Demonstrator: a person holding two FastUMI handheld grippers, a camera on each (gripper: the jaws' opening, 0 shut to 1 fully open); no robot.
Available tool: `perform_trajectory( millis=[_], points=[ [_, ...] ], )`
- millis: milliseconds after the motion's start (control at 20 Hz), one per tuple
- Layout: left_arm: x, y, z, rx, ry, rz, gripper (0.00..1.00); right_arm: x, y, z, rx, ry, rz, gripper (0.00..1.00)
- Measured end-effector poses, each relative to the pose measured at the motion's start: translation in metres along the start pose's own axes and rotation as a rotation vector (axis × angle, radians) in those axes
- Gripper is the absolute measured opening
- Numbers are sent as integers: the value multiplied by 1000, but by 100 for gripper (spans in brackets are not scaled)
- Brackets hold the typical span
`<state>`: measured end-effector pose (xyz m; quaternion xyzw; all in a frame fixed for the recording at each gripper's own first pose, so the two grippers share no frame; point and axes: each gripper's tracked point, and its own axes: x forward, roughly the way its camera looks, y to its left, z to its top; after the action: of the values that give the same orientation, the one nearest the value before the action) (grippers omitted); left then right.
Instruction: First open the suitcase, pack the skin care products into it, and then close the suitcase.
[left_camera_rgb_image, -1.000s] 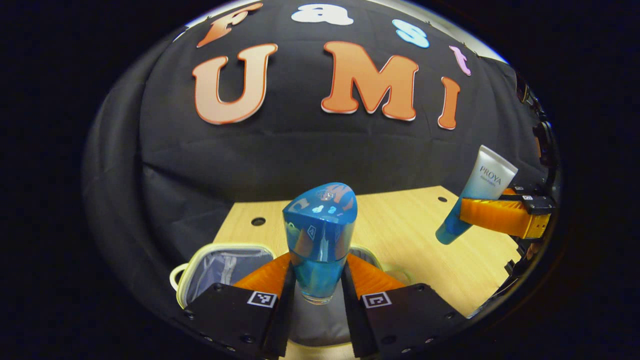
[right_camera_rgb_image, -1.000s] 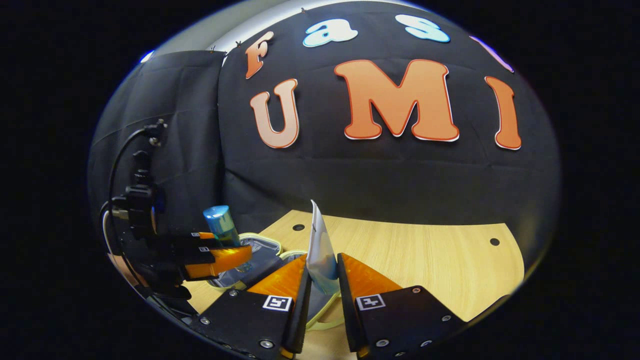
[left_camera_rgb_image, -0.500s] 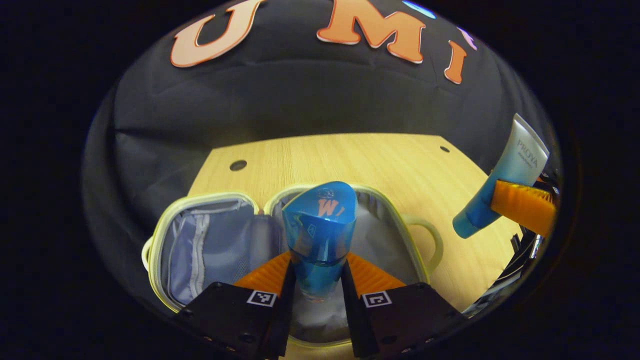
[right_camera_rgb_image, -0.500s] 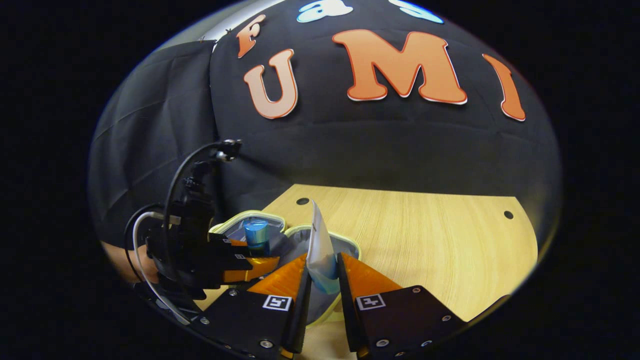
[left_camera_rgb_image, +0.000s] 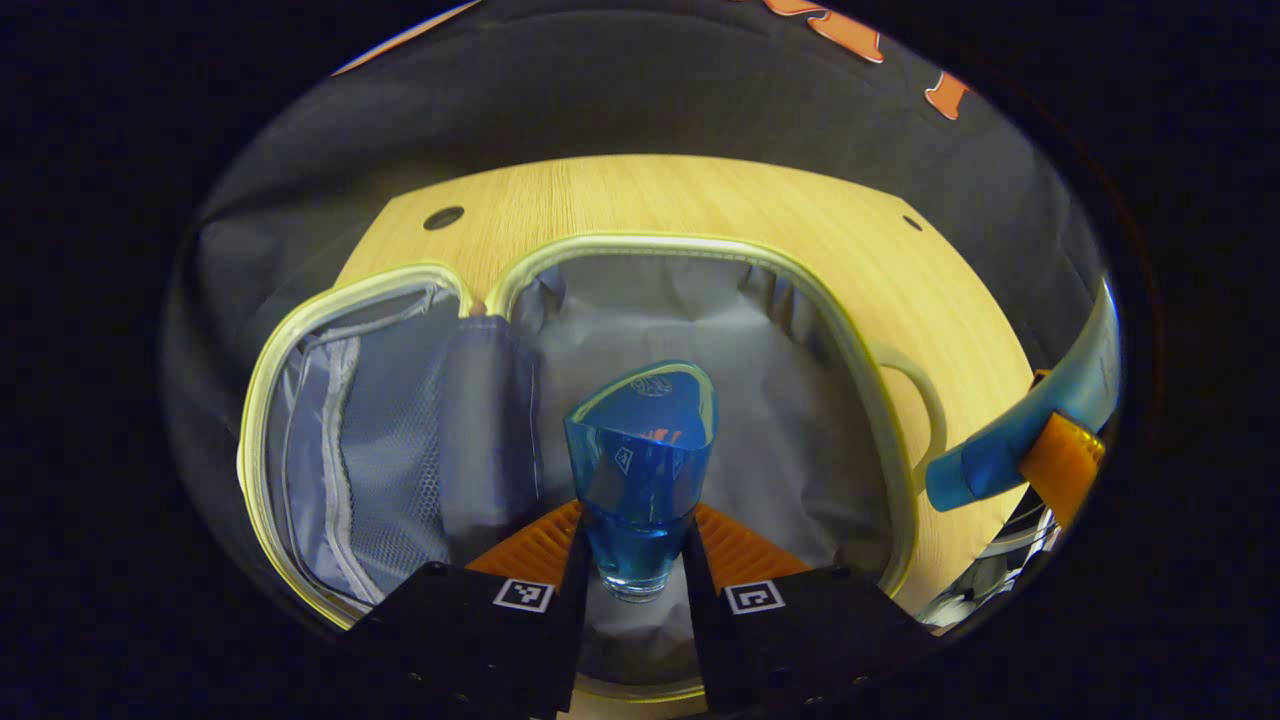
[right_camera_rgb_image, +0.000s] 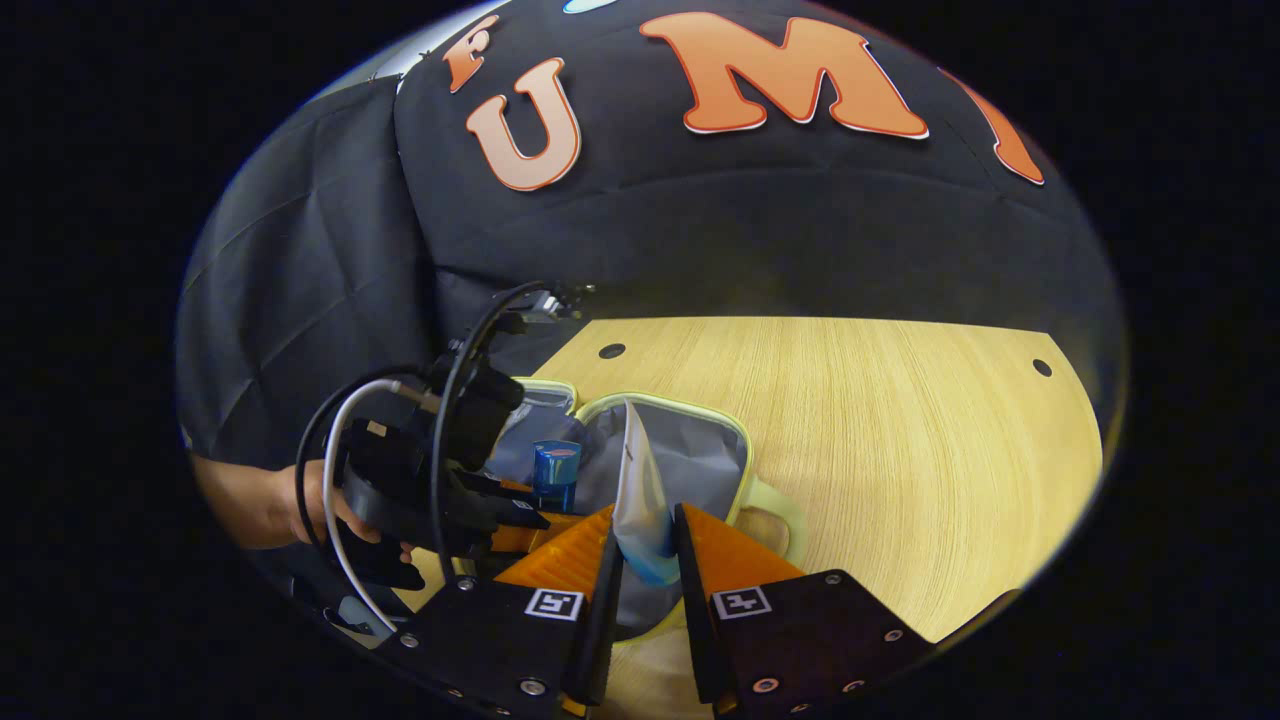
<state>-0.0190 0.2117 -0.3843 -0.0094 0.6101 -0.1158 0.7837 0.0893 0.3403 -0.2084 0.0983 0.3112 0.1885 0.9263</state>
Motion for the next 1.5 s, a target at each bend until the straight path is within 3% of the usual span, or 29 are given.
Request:
perform_trajectory(
  millis=[300, 500, 750, 900, 1050, 1300, 1500],
  points=[
    [25, 5, -3, -13, 91, 44, 47, 13, -1, -13, 20, 61, 1, 33],
    [33, 6, -2, -39, 89, 71, 49, 17, -1, -19, 28, 94, -1, 33],
    [13, 6, 7, -38, 2, 52, 53, 29, -4, -27, 29, 148, 0, 33],
    [-11, 9, 12, -31, -62, 57, 66, 43, -1, -37, 48, 201, 10, 33],
    [-38, 21, 17, -45, -137, 75, 67, 52, 4, -45, 40, 246, 16, 33],
    [-90, 79, 28, -94, -275, 217, 69, 69, 5, -64, 41, 334, 12, 33],
    [-114, 124, 17, -152, -320, 296, 76, 76, 7, -65, 52, 351, 1, 34]
  ],
)
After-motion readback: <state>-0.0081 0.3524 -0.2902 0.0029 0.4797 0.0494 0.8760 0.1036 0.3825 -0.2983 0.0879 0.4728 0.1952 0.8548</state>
